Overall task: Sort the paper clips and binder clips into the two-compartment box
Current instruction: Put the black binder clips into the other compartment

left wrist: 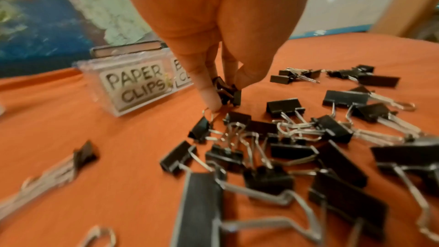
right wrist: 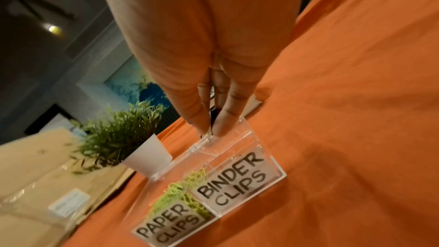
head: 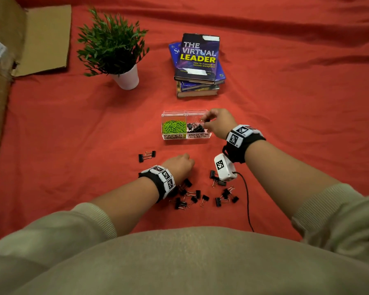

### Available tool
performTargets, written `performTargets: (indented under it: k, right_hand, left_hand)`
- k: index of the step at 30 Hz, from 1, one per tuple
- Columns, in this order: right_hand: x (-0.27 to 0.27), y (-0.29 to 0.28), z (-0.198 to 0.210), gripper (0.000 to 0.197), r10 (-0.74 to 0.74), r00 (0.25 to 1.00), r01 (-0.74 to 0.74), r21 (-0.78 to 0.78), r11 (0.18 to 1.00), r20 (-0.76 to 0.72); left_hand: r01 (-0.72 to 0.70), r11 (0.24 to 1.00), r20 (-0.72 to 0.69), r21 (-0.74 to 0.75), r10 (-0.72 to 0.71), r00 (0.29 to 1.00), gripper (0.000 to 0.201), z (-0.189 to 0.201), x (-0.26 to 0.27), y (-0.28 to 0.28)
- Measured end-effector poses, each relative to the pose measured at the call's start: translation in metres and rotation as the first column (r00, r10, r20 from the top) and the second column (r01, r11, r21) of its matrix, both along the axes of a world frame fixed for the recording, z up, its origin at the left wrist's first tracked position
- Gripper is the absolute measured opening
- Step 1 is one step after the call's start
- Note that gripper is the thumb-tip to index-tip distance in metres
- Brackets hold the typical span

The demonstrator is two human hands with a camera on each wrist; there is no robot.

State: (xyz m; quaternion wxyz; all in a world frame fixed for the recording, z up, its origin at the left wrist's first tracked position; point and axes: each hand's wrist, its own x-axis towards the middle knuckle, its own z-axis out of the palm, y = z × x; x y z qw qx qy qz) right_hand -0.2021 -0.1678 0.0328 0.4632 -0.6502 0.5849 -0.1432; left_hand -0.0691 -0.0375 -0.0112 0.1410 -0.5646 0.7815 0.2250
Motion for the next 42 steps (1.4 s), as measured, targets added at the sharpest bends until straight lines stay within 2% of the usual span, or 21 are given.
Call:
performTargets:
  k: [5, 7, 9, 11, 13, 17, 20, 24, 27, 30, 33, 36, 39, 42]
  right_hand:
    - [-0.013, 0.011, -0.006, 0.021, 0.122, 0.98, -0.141, -0.121, 0.983, -0.157]
    - [-0.027, 0.027, -0.008, 0.022, 0.241, 0.943, -0.265, -0.076, 0.961, -0.23]
    - [-0.041, 0.048, -0.016, 0.026, 0.424, 0.853, -0.424, 0.07, 0.903, -0.305]
    - [-0.054, 0.071, -0.027, 0.045, 0.609, 0.692, -0.575, 0.213, 0.79, -0.388]
    - [-0.064, 0.09, -0.038, 0.061, 0.677, 0.561, -0.671, 0.217, 0.709, -0.476]
    - [-0.07, 0.106, -0.046, 0.051, 0.649, 0.531, -0.731, 0.093, 0.676, -0.545]
    - [-0.068, 0.106, -0.05, 0.039, 0.665, 0.551, -0.714, 0.128, 0.689, -0.504]
    - [-0.068, 0.105, -0.053, 0.024, 0.681, 0.582, -0.709, 0.131, 0.693, -0.445]
    - [-0.068, 0.102, -0.056, 0.02, 0.672, 0.632, -0.694, 0.104, 0.713, -0.386]
    - [-0.067, 0.095, -0.057, 0.013, 0.622, 0.71, -0.634, 0.083, 0.769, -0.33]
    - [-0.062, 0.082, -0.052, 0.007, 0.507, 0.818, -0.501, 0.097, 0.86, -0.272]
    - [-0.052, 0.061, -0.036, 0.015, 0.359, 0.926, -0.337, 0.175, 0.925, -0.114]
    - [-0.032, 0.034, -0.014, 0.02, 0.255, 0.967, -0.252, 0.134, 0.958, -0.009]
    - [-0.009, 0.009, -0.001, 0.026, 0.144, 0.988, -0.147, 0.057, 0.987, 0.054]
  left_hand:
    - [0.101, 0.995, 0.081, 0.01, -0.101, 0.992, 0.023, 0.007, -0.009, -0.003]
    - [0.124, 0.992, 0.09, 0.006, -0.124, 0.988, 0.025, 0.007, -0.012, -0.004]
    - [0.131, 0.991, 0.077, 0.016, -0.132, 0.988, 0.027, 0.005, -0.011, -0.006]
    - [0.112, 0.993, 0.038, 0.019, -0.113, 0.993, 0.025, 0.003, -0.009, -0.01]
    - [0.029, 1.0, -0.055, 0.005, -0.028, 0.998, 0.02, 0.006, -0.008, -0.018]
    - [-0.197, 0.977, -0.325, -0.085, 0.16, 0.932, 0.02, 0.022, -0.011, -0.051]
    - [-0.331, 0.931, -0.442, -0.154, 0.235, 0.866, 0.02, 0.036, -0.011, -0.08]
    - [-0.408, 0.899, -0.464, -0.158, 0.297, 0.835, 0.019, 0.039, -0.006, -0.108]
    - [-0.422, 0.895, -0.452, -0.148, 0.318, 0.833, 0.018, 0.038, -0.001, -0.11]
    - [-0.392, 0.902, -0.432, -0.18, 0.285, 0.855, 0.019, 0.038, 0.004, -0.092]
    - [-0.342, 0.923, -0.381, -0.175, 0.257, 0.888, 0.017, 0.032, 0.011, -0.059]
    - [-0.3, 0.953, -0.245, -0.042, 0.281, 0.928, 0.017, 0.016, 0.023, -0.024]
    - [-0.278, 0.958, -0.102, 0.076, 0.285, 0.953, 0.033, 0.001, 0.035, 0.004]
    - [-0.264, 0.959, -0.074, 0.106, 0.273, 0.959, 0.05, -0.007, 0.039, 0.021]
